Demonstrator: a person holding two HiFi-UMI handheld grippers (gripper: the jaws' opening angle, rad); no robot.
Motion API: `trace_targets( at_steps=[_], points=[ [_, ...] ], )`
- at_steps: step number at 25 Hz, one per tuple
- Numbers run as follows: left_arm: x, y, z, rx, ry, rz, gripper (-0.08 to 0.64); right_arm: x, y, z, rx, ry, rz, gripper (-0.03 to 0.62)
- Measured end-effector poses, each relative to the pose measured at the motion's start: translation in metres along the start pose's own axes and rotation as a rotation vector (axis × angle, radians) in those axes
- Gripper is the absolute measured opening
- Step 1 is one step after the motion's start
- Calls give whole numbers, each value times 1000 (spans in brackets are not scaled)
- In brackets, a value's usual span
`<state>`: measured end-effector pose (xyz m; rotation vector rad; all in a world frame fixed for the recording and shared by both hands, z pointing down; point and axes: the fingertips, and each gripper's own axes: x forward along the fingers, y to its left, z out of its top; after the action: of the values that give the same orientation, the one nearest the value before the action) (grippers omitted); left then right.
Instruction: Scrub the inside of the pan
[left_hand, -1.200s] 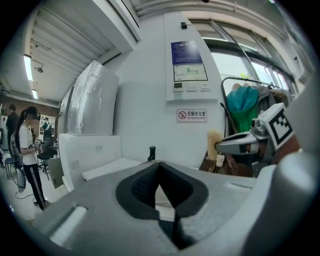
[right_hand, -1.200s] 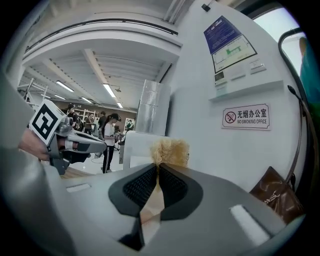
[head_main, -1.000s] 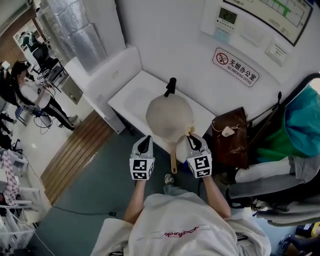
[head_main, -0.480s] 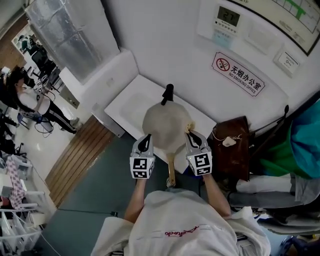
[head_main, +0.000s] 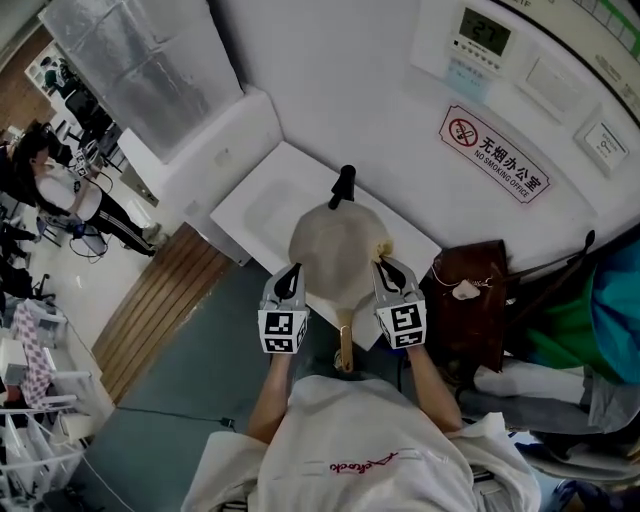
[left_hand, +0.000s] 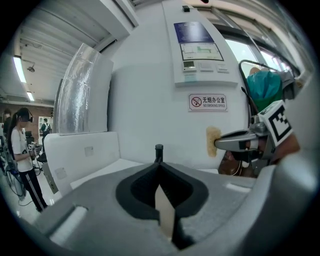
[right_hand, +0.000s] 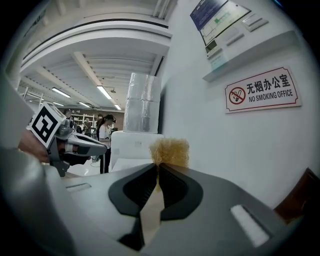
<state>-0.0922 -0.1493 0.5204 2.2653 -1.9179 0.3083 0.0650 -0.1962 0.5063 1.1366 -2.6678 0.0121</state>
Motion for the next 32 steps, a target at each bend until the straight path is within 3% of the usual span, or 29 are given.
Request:
trace_targets(
  at_steps=[7, 22, 32],
  points=[
    [18, 22, -4, -11, 20, -2, 0, 25, 1, 0, 4, 17, 2, 25],
    [73, 78, -23, -46, 75, -84, 0, 95, 1, -1, -11, 89, -46, 25],
    [98, 98, -56, -84, 142, -114, 0, 130, 7, -27, -31, 181, -21, 25]
  ],
)
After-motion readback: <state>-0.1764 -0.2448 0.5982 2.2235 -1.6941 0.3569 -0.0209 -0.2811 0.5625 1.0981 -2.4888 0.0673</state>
